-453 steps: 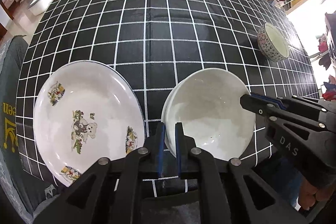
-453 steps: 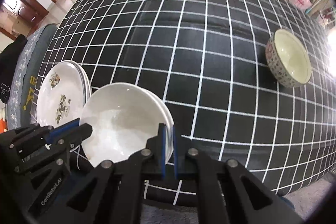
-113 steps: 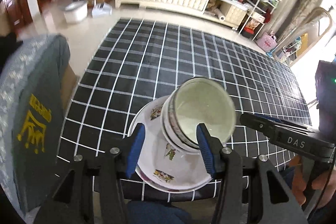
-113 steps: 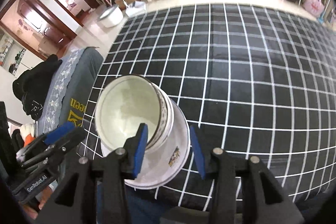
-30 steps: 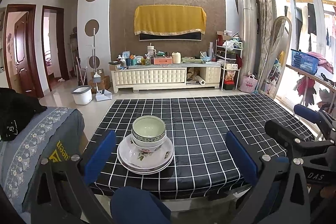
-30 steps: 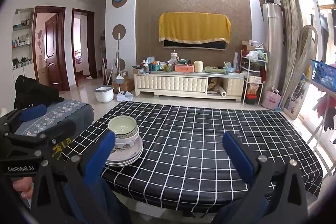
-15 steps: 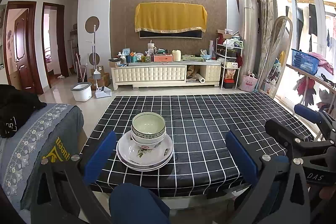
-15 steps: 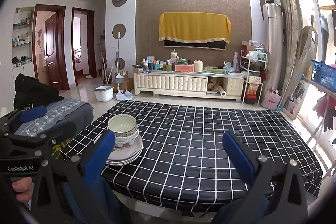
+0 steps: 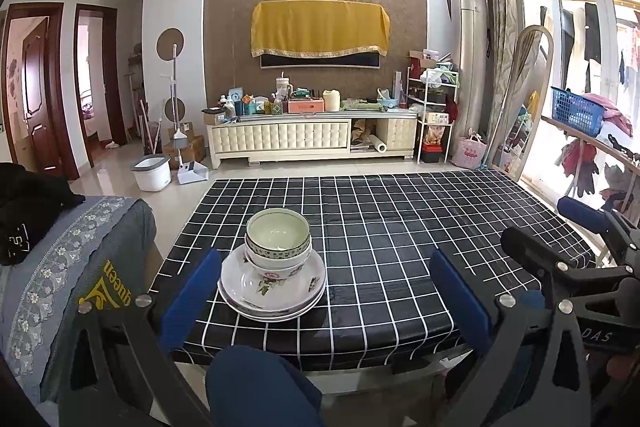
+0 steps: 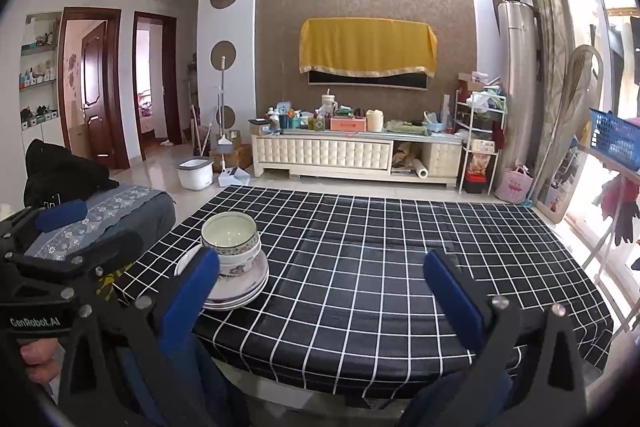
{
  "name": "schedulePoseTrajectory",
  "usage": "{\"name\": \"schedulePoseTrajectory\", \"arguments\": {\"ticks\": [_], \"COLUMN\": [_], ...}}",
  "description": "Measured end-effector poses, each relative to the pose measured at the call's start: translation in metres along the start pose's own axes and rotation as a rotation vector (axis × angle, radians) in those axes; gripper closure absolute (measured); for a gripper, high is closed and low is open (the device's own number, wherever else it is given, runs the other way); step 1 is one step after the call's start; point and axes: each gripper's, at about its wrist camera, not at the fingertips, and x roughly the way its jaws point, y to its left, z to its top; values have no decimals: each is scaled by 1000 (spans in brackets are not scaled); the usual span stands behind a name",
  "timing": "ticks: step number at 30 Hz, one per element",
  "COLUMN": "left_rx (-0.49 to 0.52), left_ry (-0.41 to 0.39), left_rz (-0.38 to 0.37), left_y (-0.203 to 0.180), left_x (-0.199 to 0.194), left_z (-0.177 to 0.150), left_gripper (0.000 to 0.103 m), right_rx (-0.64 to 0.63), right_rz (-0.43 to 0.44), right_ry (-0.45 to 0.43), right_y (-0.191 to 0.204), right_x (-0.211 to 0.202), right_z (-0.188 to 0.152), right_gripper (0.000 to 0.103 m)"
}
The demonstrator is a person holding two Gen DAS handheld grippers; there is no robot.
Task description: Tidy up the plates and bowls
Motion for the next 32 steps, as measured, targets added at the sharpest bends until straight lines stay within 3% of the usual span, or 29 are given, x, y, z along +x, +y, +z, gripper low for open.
{"name": "schedulePoseTrajectory", "arguments": {"ticks": [18,32], "left_rx": [-11,-4], "left_ry": [18,6], "left_rz": [17,-10], "left_y": [3,-1], "left_x": [3,1], "left_z": [-3,-5], "left_gripper": [0,0], "right_rx": [-7,-7], "right_rz": [-11,-12], "right_ry": [-1,3], "right_y": [-2,-2], "right_x": [0,2], "right_z": [-2,-2], "right_gripper": [0,0]}}
